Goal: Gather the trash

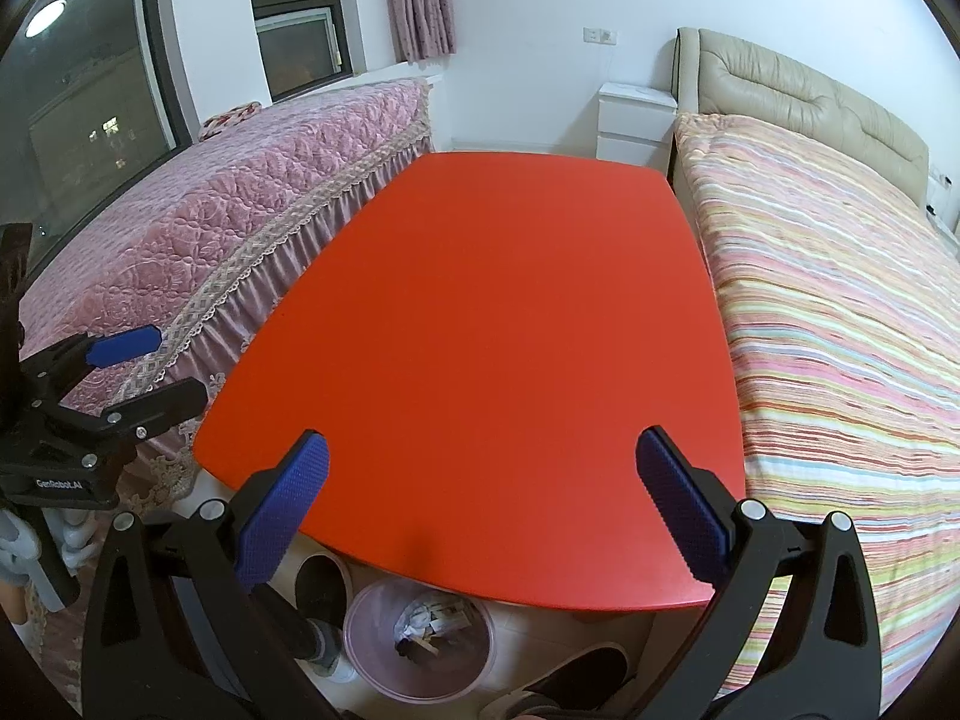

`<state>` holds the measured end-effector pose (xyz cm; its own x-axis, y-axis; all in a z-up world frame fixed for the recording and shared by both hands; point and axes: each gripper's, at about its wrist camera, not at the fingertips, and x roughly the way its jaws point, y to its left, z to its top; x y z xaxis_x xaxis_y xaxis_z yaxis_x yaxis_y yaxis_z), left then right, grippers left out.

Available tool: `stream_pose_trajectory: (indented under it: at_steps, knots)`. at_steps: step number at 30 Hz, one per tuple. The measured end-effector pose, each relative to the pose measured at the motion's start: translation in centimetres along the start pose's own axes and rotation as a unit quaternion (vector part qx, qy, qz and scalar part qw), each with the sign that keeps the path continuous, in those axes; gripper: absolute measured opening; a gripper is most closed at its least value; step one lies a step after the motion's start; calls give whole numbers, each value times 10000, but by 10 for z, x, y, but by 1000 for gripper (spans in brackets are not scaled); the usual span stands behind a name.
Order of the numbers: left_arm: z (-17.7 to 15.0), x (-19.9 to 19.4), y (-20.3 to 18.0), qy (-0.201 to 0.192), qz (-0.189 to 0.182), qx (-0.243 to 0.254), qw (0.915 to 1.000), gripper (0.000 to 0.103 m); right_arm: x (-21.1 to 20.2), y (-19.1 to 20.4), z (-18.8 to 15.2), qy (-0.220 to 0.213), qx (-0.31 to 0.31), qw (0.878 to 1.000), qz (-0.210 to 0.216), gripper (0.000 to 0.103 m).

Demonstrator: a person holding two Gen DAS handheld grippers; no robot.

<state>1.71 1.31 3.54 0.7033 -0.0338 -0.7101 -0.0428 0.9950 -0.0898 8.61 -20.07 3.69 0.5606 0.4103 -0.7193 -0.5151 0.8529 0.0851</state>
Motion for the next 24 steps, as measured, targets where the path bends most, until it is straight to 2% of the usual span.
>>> stream_pose_trajectory:
  at_steps: [24]
  knots:
    - [0,-1,-6,-50,117,122,9998,97,-1,3,0,-13,-25,10000,0,100]
